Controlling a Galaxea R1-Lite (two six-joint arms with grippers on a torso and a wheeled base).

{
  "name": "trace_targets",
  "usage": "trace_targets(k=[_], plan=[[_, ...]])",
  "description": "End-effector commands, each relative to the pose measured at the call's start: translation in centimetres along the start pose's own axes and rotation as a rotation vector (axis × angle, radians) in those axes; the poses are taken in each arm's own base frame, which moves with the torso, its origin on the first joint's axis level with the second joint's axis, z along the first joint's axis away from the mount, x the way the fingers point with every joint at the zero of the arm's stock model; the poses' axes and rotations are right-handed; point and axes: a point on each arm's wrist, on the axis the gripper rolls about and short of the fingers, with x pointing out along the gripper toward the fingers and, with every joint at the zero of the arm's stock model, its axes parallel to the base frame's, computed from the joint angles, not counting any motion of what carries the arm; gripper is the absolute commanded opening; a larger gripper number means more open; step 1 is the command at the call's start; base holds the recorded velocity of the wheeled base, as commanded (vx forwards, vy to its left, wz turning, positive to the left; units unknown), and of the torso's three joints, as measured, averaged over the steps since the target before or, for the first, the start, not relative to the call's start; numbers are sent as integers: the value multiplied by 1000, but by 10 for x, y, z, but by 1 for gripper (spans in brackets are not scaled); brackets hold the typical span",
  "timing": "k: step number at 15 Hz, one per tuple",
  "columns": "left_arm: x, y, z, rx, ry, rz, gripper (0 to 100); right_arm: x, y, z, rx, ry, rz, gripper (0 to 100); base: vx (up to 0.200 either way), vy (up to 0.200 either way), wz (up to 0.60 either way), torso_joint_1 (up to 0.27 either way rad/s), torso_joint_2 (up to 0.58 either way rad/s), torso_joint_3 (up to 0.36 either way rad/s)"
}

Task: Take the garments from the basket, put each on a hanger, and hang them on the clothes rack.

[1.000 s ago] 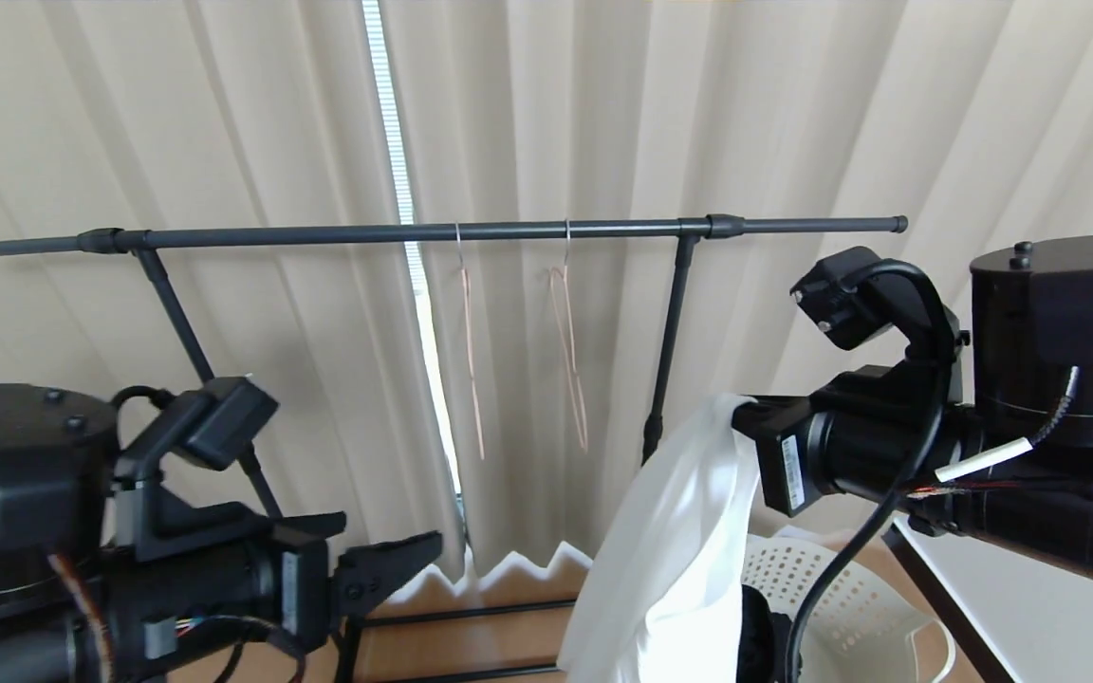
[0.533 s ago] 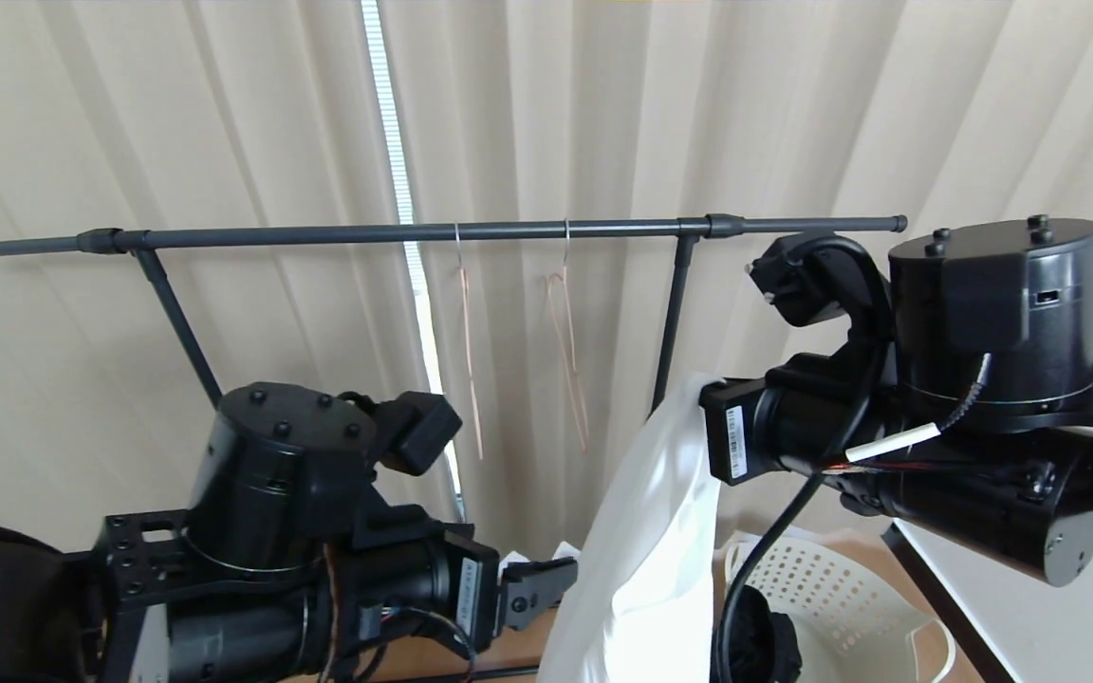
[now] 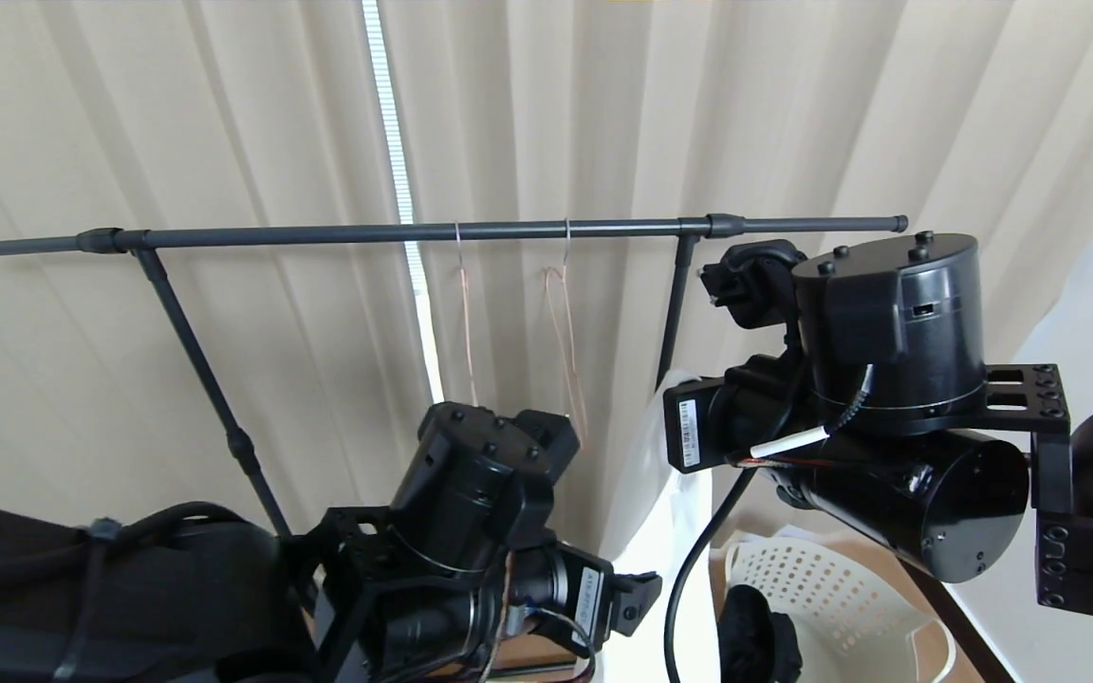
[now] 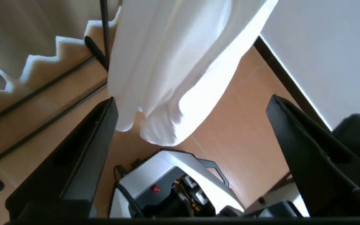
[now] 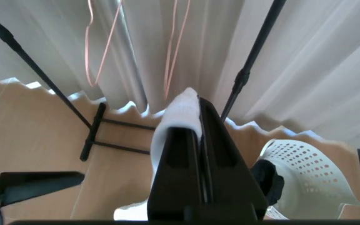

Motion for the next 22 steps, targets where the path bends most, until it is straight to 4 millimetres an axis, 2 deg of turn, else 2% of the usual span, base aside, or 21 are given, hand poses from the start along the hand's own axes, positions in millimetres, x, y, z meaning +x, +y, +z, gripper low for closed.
trace_targets(k=[1, 6, 12, 16, 19, 22], plan=[[32, -2, 0, 2, 10, 70, 100, -5, 3, 1, -3, -8, 6, 0, 0, 0, 0, 0, 0, 0], [65, 3, 11, -64, -40, 192, 100, -17, -1, 5, 6, -31, 11, 0, 0, 0, 0, 0, 0, 0], [69, 19, 3, -91, -28, 284, 100, -23, -5, 9, 15, -48, 12, 0, 0, 0, 0, 0, 0, 0], [66, 27, -10, -102, -13, 370, 100, -30, -21, 15, 0, -68, -20, 0, 0, 0, 0, 0, 0, 0], [47, 26, -10, -101, -55, 372, 100, -29, -28, 13, -34, -63, -51, 0, 0, 0, 0, 0, 0, 0], [38, 28, -11, -106, -59, 378, 100, -23, -34, 13, -29, -59, -87, 0, 0, 0, 0, 0, 0, 0]])
